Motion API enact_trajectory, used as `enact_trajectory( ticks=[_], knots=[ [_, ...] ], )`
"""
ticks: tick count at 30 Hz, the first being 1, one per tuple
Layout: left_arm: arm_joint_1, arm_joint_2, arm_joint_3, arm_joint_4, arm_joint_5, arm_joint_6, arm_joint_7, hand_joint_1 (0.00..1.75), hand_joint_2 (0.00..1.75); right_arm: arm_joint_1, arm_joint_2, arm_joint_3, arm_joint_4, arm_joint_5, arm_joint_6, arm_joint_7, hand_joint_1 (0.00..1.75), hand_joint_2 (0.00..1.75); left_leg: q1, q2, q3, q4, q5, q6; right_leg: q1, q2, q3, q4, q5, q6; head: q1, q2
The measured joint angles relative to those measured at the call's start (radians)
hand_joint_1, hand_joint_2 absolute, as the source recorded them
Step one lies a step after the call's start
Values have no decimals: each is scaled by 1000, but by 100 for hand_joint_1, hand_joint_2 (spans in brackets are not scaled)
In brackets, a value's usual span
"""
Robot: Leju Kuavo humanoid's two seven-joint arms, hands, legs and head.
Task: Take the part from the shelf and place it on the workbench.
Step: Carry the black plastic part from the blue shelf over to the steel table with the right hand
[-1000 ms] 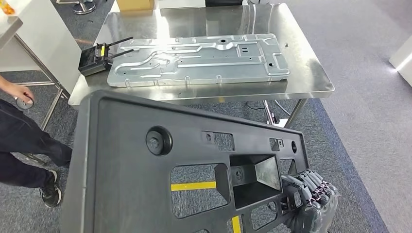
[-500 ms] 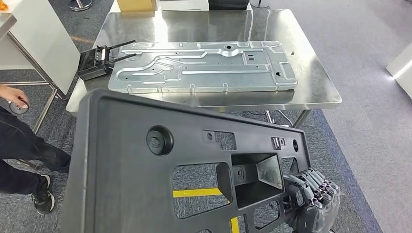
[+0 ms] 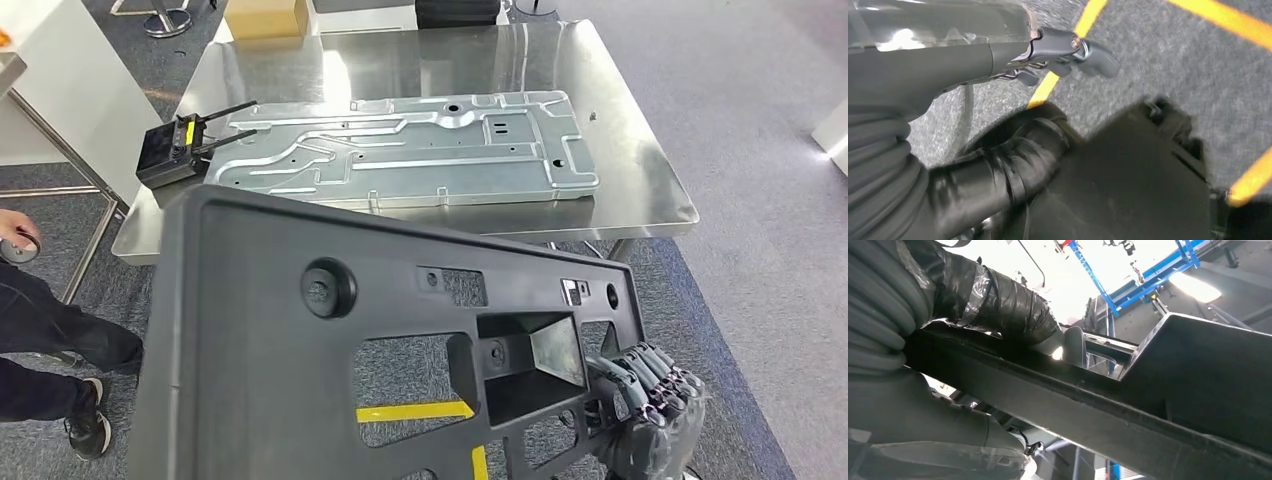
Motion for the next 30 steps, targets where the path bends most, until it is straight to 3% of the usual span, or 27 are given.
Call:
enact_trajectory(
  ticks=[1,2,4,5,6,10,12,15,16,17,19,21,22,26,28,30],
  knots=[
    [-3,5,3,-1,0,11,2,0,175,-1,2,0,1,4,0,0,175,175,0,1,-25,30,8,1,2,0,9,0,-7,-1,0,0],
    [-6,8,6,-2,-1,22,4,0,175,-1,3,-1,2,6,0,0,175,175,0,1,-32,20,38,4,4,0,19,0,-14,-2,0,0],
    [-6,17,8,-4,-3,32,10,0,175,-3,6,-1,3,7,0,0,175,175,-3,2,0,-93,133,17,7,3,42,0,-29,-1,0,0],
    [-4,21,9,-4,-4,36,13,0,175,-4,8,-1,3,7,0,0,175,175,-5,2,20,-150,166,25,9,5,51,-1,-36,1,1,0],
    [-3,24,10,-5,-4,45,19,0,175,-4,9,-1,3,5,0,0,175,175,-8,2,39,-197,181,31,10,6,55,-2,-41,5,0,0],
    [10,5,10,-5,-16,131,62,0,175,9,7,-4,-17,-22,0,0,175,175,-9,1,68,-252,168,42,9,4,59,-10,-50,28,-1,0],
    [14,-9,10,-5,-25,154,74,0,175,10,4,-7,-36,-32,0,0,175,175,-3,1,82,-272,171,48,9,2,40,34,-71,39,0,0],
    [15,-27,9,-5,-36,166,88,0,175,11,-4,-11,-53,-38,0,0,175,175,-1,2,101,-280,161,56,4,2,-77,221,-131,53,0,0],
    [16,-31,9,-5,-37,168,91,0,175,11,-7,-11,-56,-39,0,0,175,175,-1,2,108,-280,155,56,1,2,-111,262,-130,57,0,0],
    [17,-33,9,-5,-38,170,93,0,175,11,-9,-12,-58,-39,0,0,175,175,-1,1,116,-280,148,55,-2,2,-127,266,-107,60,0,0],
    [18,-37,9,-5,-39,171,95,0,175,11,-12,-13,-63,-39,0,0,175,175,1,-1,138,-279,131,50,-8,1,-101,164,-15,63,0,0],
    [17,-41,9,-5,-42,175,102,0,175,9,-15,-13,-66,-39,0,0,175,175,-1,-3,154,-277,113,38,-7,0,-56,51,40,58,1,0],
    [16,-42,9,-5,-44,178,107,0,175,8,-16,-13,-68,-39,0,0,175,175,-2,-3,158,-277,106,32,-5,0,-43,24,44,52,1,0],
    [10,-45,9,-5,-52,189,130,0,175,4,-18,-14,-70,-41,0,0,175,175,-1,0,165,-272,89,11,-3,4,-29,6,29,22,-1,0],
    [9,-45,9,-5,-55,194,141,0,175,-1,-19,-13,-71,-45,0,0,175,175,1,0,132,-196,52,3,-6,1,-17,-2,23,8,-3,0],
    [8,-45,8,-5,-55,193,138,0,175,-5,-19,-13,-70,-49,0,0,175,175,2,0,50,-59,3,-1,-4,-1,-9,-2,15,1,-3,0]
  ],
)
